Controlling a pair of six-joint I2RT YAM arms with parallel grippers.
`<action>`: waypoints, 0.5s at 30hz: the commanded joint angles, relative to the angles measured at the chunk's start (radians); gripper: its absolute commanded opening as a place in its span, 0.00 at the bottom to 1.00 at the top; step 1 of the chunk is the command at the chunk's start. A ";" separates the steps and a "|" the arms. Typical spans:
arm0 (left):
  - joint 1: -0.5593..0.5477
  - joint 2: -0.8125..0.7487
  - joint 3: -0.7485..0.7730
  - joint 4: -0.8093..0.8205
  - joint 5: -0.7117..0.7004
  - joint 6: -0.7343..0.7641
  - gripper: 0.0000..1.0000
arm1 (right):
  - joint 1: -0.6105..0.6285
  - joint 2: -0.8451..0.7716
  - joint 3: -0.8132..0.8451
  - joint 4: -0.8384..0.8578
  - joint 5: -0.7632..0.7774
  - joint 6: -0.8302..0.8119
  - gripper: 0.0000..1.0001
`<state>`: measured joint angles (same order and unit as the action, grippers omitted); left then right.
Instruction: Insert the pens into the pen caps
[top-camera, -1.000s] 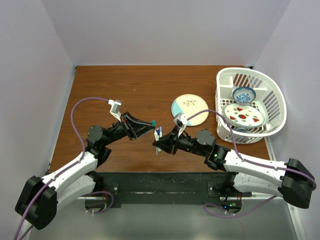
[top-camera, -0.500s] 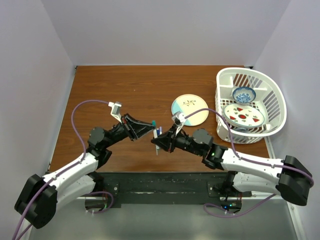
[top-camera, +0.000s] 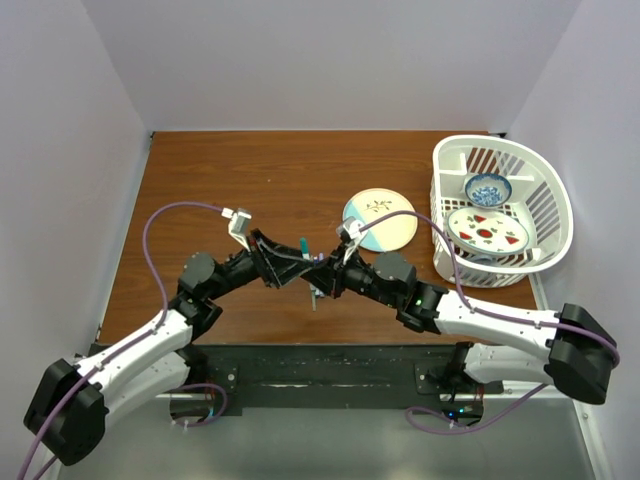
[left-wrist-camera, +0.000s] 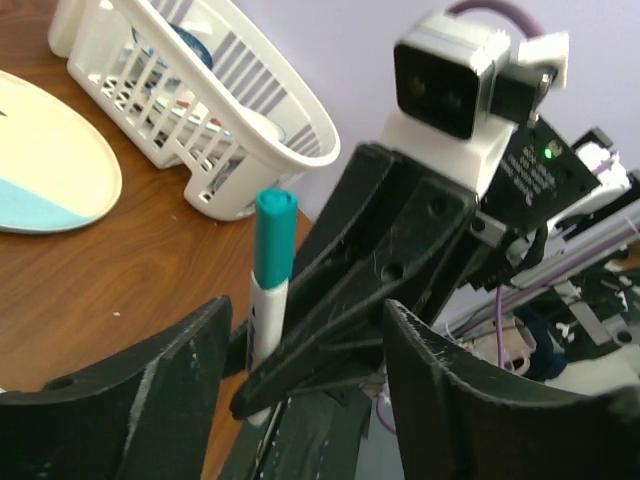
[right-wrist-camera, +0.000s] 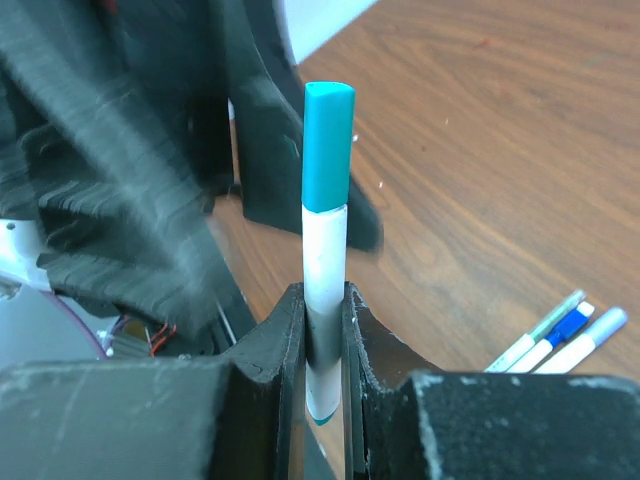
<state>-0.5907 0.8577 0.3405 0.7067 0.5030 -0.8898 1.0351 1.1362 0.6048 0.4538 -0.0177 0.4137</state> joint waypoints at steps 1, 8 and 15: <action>-0.018 -0.043 0.064 -0.061 0.075 0.043 0.70 | -0.007 -0.023 0.038 0.082 -0.031 -0.035 0.00; -0.017 -0.083 0.189 -0.220 0.075 0.146 0.72 | -0.007 -0.093 0.000 0.077 -0.178 -0.018 0.00; -0.017 -0.062 0.245 -0.234 0.091 0.146 0.68 | -0.007 -0.144 -0.010 0.056 -0.234 0.000 0.00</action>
<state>-0.6048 0.7898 0.5343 0.4824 0.5716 -0.7738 1.0283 1.0256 0.6010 0.4843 -0.1986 0.4046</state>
